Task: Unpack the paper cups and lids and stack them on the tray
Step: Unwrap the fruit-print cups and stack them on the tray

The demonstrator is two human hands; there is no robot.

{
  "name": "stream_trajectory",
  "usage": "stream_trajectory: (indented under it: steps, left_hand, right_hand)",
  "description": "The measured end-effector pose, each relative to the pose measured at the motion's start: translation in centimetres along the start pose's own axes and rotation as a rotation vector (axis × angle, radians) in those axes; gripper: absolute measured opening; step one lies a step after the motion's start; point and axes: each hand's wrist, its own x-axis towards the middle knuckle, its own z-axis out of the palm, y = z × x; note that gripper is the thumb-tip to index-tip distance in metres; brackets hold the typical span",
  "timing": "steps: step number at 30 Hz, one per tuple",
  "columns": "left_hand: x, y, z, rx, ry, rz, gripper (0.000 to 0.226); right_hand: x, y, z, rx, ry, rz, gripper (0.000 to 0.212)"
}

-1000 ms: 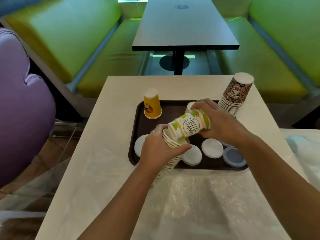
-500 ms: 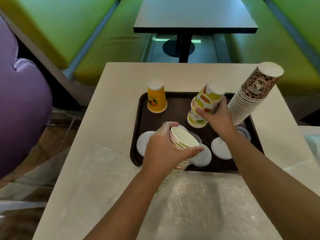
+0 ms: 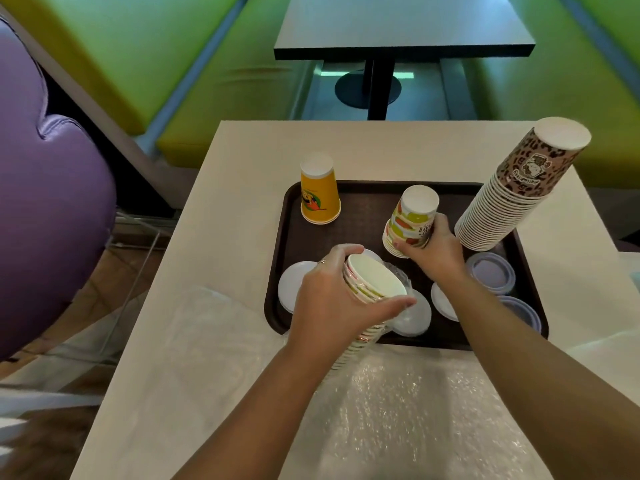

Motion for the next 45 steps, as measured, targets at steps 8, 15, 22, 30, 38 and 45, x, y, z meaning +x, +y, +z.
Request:
stream_trajectory:
  steps: [8,15,22,30,38,45]
  left_hand:
    - [-0.4,0.5,-0.4,-0.048,0.050,0.020,0.080]
    - [-2.1,1.6,-0.6,-0.262,0.175,0.127,0.090]
    - [-5.0,-1.1,0.6,-0.349,0.253,0.105,0.075]
    - [-5.7,-4.0,1.4,-0.279,0.276,0.024,0.070]
    - [-5.4,-5.3,1.4,-0.262,0.163,-0.027,0.092]
    - [-2.7,-2.5,0.1,-0.192,0.173,-0.003,0.090]
  right_hand:
    - [-9.0,-3.4,-3.3,0.626,-0.159,-0.345,0.077]
    - [-13.6,-6.1,-4.5,0.459,-0.582,-0.444,0.107]
    - [-15.2,-5.5,-1.6,0.453,-0.501,-0.406,0.107]
    - [-15.0,-4.9,0.5,0.332,-0.529,-0.329,0.105]
    - [-15.0,-4.2,1.5,0.286,-0.556,-0.281,0.099]
    - [-15.2,-4.3,1.8,0.312,-0.543,-0.245,0.097]
